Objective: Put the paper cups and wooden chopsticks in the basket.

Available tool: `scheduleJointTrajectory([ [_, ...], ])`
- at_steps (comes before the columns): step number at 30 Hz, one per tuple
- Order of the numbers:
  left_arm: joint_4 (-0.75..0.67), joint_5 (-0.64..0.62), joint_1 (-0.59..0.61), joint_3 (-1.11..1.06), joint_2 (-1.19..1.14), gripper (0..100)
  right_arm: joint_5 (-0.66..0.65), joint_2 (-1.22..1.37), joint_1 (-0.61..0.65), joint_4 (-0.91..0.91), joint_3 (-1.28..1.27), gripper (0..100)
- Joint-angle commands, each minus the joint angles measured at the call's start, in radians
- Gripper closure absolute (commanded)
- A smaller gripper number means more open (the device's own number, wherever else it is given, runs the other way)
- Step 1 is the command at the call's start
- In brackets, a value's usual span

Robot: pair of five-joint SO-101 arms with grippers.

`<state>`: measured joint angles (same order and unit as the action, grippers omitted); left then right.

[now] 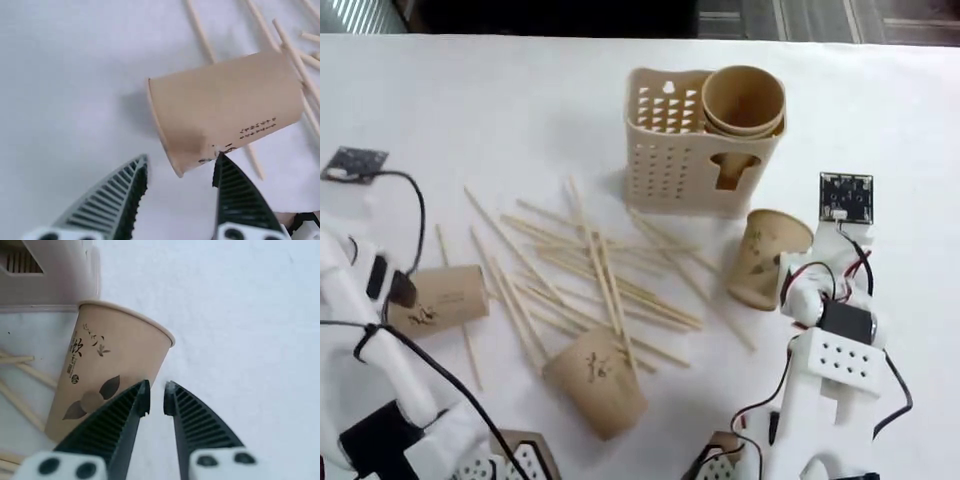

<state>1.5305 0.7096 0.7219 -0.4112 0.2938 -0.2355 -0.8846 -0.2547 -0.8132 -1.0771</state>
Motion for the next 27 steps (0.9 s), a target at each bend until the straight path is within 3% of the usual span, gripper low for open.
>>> scheduleJointTrajectory([
  [1,-0.074,0.008,-0.016,-0.075,0.033,78,-0.008,-0.015,0.008,0.013,0.008,93.3],
  [11,-0.15,-0.051,-0.142,-0.199,0.041,79,-0.009,-0.015,0.008,0.013,0.008,93.3],
  [23,-0.209,-0.203,-0.312,-0.158,0.042,98,-0.011,-0.015,0.004,0.015,0.008,93.3],
  [27,-0.222,-0.233,-0.348,-0.157,0.085,98,-0.011,-0.015,0.004,0.015,0.008,93.3],
])
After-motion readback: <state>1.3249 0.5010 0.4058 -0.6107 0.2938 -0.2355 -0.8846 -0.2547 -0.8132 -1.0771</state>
